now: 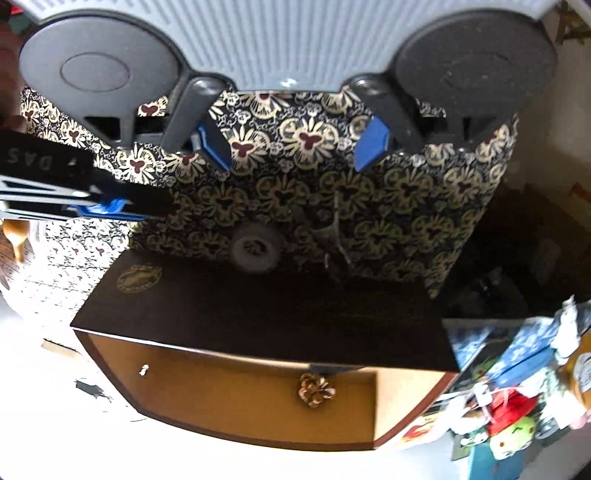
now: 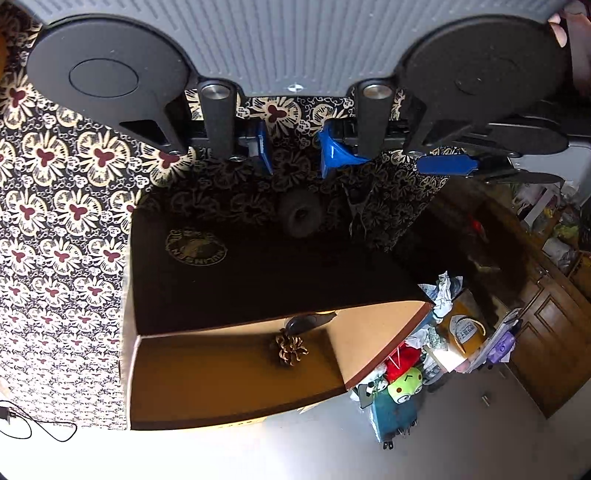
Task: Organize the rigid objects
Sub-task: 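Reach the right tool down to the silver metal clip beside the box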
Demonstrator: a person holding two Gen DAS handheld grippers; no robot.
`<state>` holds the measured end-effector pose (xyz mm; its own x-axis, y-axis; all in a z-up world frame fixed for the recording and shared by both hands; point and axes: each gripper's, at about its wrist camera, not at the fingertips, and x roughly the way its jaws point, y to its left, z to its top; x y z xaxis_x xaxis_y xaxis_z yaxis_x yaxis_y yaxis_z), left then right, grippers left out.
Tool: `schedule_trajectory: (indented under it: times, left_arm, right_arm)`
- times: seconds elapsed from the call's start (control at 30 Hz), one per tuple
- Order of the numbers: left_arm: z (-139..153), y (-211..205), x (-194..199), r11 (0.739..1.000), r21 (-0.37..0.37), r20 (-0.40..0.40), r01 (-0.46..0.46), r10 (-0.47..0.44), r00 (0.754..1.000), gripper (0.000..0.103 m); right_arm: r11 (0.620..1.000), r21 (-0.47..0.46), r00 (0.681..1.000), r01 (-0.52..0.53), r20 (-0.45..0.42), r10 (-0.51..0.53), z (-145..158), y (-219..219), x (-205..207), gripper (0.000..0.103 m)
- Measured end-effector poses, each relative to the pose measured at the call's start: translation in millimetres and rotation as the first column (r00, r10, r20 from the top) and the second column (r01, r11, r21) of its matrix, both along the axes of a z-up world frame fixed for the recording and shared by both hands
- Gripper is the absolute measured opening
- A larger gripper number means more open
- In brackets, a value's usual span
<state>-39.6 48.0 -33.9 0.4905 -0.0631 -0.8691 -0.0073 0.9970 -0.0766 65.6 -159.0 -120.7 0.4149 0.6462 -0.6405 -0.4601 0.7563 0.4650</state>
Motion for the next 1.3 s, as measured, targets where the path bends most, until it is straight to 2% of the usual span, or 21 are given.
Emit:
schedule_trajectory:
  times: [0.17, 0.47, 0.63, 0.73, 0.83, 1.07, 1.1, 1.13, 1.17, 1.3]
  left_arm:
    - [-2.2, 10.9, 10.1, 0.999, -0.013, 0.008, 0.041, -0.041, 0.999, 0.070]
    - [-11.4, 39.6, 30.3, 0.997, -0.028, -0.005, 0.068, -0.068, 0.998, 0.055]
    - [-13.3, 50.1, 33.2, 0.993, -0.062, 0.008, 0.098, -0.098, 0.995, 0.054]
    - [-16.4, 49.3, 35.9, 0.991, -0.049, 0.026, 0.122, -0.121, 0.992, 0.054]
    - [-21.7, 50.4, 41.2, 0.988, -0.054, 0.025, 0.144, -0.142, 0.989, 0.049]
    - [-31.9, 53.2, 51.5, 0.978, -0.078, 0.022, 0.191, -0.190, 0.981, 0.043]
    - [-33.7, 52.7, 52.6, 0.977, -0.077, 0.019, 0.199, -0.198, 0.980, 0.040]
    - [-35.4, 52.5, 53.9, 0.975, -0.077, 0.016, 0.208, -0.207, 0.978, 0.031]
    - [-37.0, 52.0, 54.9, 0.973, -0.076, 0.013, 0.216, -0.216, 0.976, 0.027]
    - [-38.6, 49.9, 55.8, 0.968, -0.040, 0.032, 0.249, -0.248, 0.968, 0.017]
  right_arm:
    - [1.000, -0.004, 1.000, 0.028, -0.013, -0.028, -0.6, 7.4, 5.4, 0.009]
    - [0.998, 0.021, 0.998, 0.055, -0.033, -0.054, 2.5, 26.8, 12.5, 0.009]
    - [0.999, 0.030, 0.998, 0.037, -0.059, -0.035, 1.6, 47.0, 19.0, 0.009]
    - [0.999, 0.026, 0.998, 0.028, -0.059, -0.026, 1.3, 59.5, 24.3, 0.010]
    - [1.000, 0.030, 0.998, 0.003, -0.066, -0.001, 1.8, 71.4, 31.0, 0.010]
    - [0.999, -0.007, 0.996, -0.049, -0.076, 0.048, -3.0, 97.1, 42.5, 0.014]
    - [0.998, -0.012, 0.996, -0.055, -0.077, 0.054, -3.6, 100.2, 43.3, 0.014]
    - [0.998, -0.019, 0.996, -0.059, -0.075, 0.058, -4.3, 103.1, 43.8, 0.014]
    - [0.998, -0.026, 0.995, -0.065, -0.072, 0.063, -4.8, 106.1, 44.4, 0.014]
    - [0.995, -0.052, 0.994, -0.087, -0.073, 0.083, -8.2, 116.3, 48.0, 0.014]
